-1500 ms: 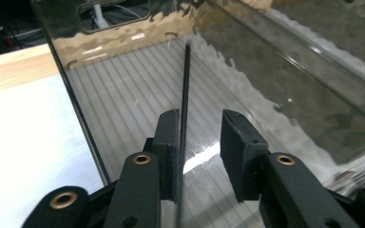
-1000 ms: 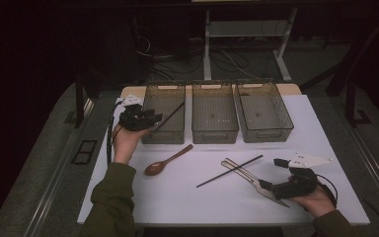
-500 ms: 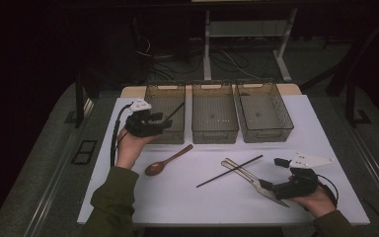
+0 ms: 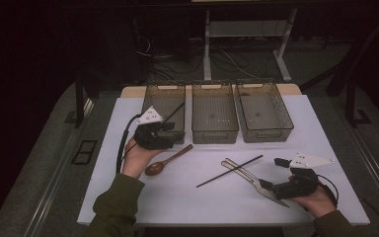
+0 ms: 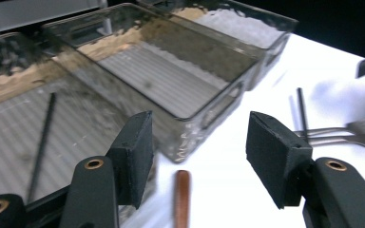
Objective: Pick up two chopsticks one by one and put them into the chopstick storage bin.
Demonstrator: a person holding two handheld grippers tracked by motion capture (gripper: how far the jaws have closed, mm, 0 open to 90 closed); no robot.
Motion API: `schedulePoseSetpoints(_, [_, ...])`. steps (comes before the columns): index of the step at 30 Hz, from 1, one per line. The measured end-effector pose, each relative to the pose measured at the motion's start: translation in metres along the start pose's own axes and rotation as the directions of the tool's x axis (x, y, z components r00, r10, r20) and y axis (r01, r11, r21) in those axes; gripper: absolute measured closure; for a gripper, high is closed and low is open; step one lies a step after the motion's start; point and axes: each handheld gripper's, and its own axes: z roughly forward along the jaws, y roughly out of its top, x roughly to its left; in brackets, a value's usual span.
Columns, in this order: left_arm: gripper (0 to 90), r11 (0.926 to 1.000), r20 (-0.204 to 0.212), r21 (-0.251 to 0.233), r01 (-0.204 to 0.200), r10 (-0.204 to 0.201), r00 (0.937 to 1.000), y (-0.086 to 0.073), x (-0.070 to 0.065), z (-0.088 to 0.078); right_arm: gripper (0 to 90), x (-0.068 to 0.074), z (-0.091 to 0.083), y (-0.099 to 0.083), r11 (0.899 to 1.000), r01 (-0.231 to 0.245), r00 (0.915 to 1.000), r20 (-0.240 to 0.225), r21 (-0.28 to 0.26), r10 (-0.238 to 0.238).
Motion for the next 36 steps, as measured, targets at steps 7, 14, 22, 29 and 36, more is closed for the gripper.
schedulePoseSetpoints(7, [37.4, 0.9993, 0.057, 0.001, -0.036, 0.036, 0.9977, -0.007, -0.022, 0.005, 3.1, 0.0, 0.0, 0.0, 1.0, 0.0, 1.0, 0.0, 0.001, 0.0])
schedulePoseSetpoints(14, [37.2, 0.999, 0.101, 0.007, -0.043, 0.042, 0.994, -0.017, -0.038, 0.011, 3.1, 0.0, 0.0, 0.0, 1.0, 0.0, 1.0, -0.001, 0.0, 0.0])
schedulePoseSetpoints(22, [38.3, 0.9984, 0.147, 0.014, -0.054, 0.052, 0.9879, -0.034, -0.055, 0.019, 3.1, 0.0, 0.0, 0.0, 1.0, -0.001, 1.0, 0.003, -0.001, 0.001])
schedulePoseSetpoints(29, [43.1, 0.998, 0.187, 0.028, -0.057, 0.051, 0.981, -0.041, -0.066, 0.034, 3.1, 0.001, -0.001, 0.0, 1.0, 0.0, 1.0, 0.001, -0.001, 0.0])
schedulePoseSetpoints(36, [47.6, 0.9979, 0.2, 0.024, -0.06, 0.054, 0.9783, -0.044, -0.072, 0.044, 3.1, 0.001, 0.0, 0.0, 1.0, 0.001, 1.0, 0.0, -0.001, -0.001])
